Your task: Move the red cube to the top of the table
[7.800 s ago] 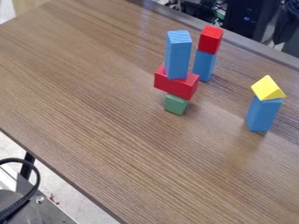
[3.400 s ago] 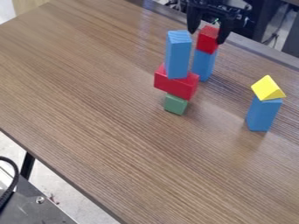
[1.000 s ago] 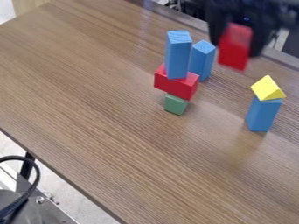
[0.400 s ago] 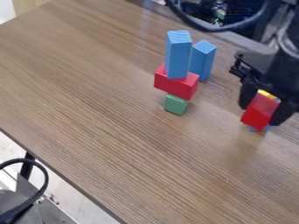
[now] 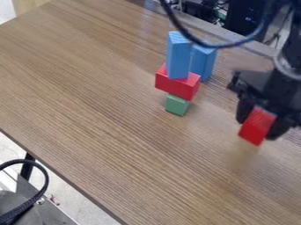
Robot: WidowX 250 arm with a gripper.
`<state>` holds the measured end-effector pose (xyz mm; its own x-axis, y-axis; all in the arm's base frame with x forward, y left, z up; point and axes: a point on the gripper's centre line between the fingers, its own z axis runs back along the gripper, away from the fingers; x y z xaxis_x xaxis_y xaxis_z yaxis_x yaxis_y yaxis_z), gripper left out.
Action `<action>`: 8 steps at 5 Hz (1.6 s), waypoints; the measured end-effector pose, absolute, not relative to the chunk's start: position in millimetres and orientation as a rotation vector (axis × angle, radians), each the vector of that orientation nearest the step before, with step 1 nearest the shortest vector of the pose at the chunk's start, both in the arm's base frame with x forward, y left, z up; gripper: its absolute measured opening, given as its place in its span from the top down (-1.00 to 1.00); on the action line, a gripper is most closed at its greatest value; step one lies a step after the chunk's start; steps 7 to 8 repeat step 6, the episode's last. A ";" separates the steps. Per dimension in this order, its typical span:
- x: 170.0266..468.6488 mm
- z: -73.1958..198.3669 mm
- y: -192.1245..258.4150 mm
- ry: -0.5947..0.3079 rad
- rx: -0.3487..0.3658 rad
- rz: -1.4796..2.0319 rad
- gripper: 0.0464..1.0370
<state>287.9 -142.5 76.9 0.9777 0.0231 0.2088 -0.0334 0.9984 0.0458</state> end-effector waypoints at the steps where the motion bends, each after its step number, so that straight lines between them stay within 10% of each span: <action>1: 282.1 68.2 -145.0 -0.172 0.032 0.048 -0.05; 3: 270.7 48.8 -150.1 -0.112 0.023 0.066 -0.15; 4: 267.4 38.3 -153.9 -0.075 0.009 0.078 -0.75; 5: 267.9 37.6 -154.2 -0.079 0.007 0.069 -0.93; 8: 269.4 59.9 -151.9 -0.122 -0.006 0.065 -0.92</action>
